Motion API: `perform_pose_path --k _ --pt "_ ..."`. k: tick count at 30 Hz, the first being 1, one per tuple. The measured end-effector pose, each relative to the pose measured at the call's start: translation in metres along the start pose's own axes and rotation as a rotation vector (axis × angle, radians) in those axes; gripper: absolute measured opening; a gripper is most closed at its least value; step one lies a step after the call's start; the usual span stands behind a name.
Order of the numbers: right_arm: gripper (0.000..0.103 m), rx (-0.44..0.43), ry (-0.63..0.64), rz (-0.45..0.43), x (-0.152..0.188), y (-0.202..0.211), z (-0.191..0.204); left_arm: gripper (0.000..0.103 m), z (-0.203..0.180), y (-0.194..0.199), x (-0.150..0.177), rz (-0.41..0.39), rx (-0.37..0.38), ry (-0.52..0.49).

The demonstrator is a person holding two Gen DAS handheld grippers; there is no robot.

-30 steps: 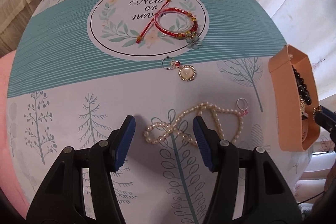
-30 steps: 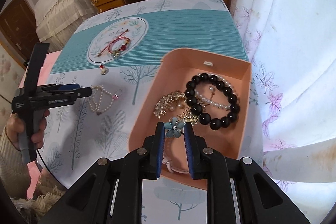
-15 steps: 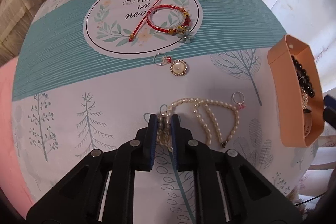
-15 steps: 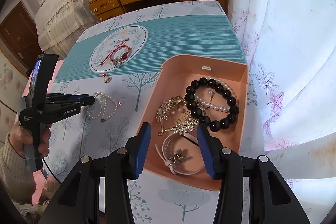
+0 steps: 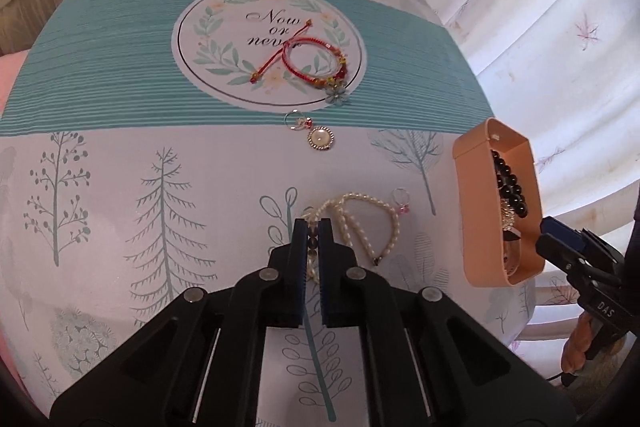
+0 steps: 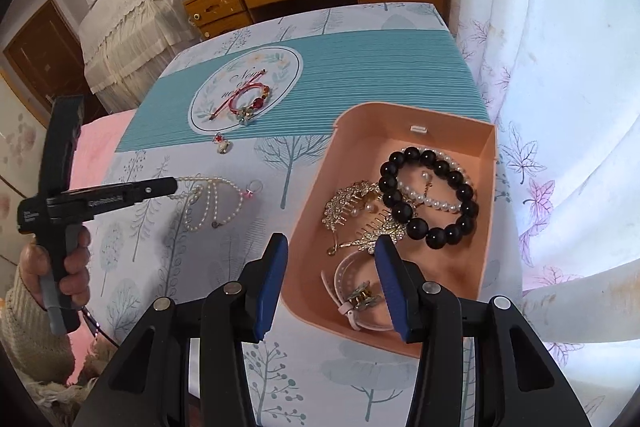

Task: Organize jewelry
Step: 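Grasp the long pearl necklace with the left tool, then lift the pearl necklace into the peach tray and open the left tool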

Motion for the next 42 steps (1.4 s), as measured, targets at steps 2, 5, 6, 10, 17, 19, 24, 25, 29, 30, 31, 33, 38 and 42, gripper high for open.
perform_pose_path --k 2,5,6,10,17,19,24,25,29,30,31,33,38,42 --pt "0.046 0.001 0.007 -0.005 -0.001 0.002 0.001 0.002 0.000 0.007 -0.001 -0.016 0.000 -0.006" --pt "0.046 -0.001 0.012 -0.011 -0.001 0.003 0.002 0.002 -0.002 0.017 0.002 -0.032 0.013 -0.010" --pt "0.046 -0.005 0.009 -0.011 -0.001 0.004 0.002 0.002 -0.004 0.021 0.002 -0.039 0.020 -0.013" --pt "0.046 -0.004 0.011 -0.018 0.002 0.008 0.004 0.002 -0.017 0.039 0.001 -0.070 0.046 -0.037" --pt "0.046 0.005 -0.012 -0.059 0.003 0.027 -0.006 0.002 -0.070 0.080 -0.014 -0.145 0.107 -0.124" --pt "0.046 0.013 -0.022 -0.078 0.003 0.037 -0.011 0.002 -0.090 0.094 -0.021 -0.169 0.128 -0.148" --pt "0.046 0.031 -0.059 -0.125 0.003 0.059 -0.028 0.002 -0.148 0.129 -0.037 -0.226 0.200 -0.216" --pt "0.046 0.034 -0.063 -0.131 0.004 0.063 -0.031 0.002 -0.159 0.133 -0.039 -0.233 0.213 -0.227" --pt "0.046 0.054 -0.080 -0.146 0.009 0.076 -0.044 0.002 -0.206 0.151 -0.048 -0.257 0.262 -0.281" --pt "0.046 0.060 -0.085 -0.150 0.011 0.079 -0.047 0.002 -0.215 0.153 -0.049 -0.260 0.267 -0.294" --pt "0.046 0.061 -0.091 -0.155 0.014 0.082 -0.051 0.002 -0.226 0.154 -0.049 -0.262 0.273 -0.309" --pt "0.046 0.067 -0.104 -0.161 0.018 0.088 -0.055 0.002 -0.246 0.151 -0.050 -0.256 0.276 -0.337" --pt "0.046 0.076 -0.132 -0.168 0.028 0.094 -0.068 0.003 -0.278 0.121 -0.052 -0.234 0.241 -0.381" --pt "0.046 0.077 -0.138 -0.167 0.031 0.094 -0.071 0.003 -0.283 0.078 -0.054 -0.206 0.203 -0.384"
Point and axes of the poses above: each gripper's, at about its wrist camera, not at the fingertips, and y roughly against the way its jaws point, z to its left, x to its underside, the point moved 6 cm from there along -y, roughly the way its jaws point, and after that the axes turned 3 degrees about y, right-handed, at the moved point
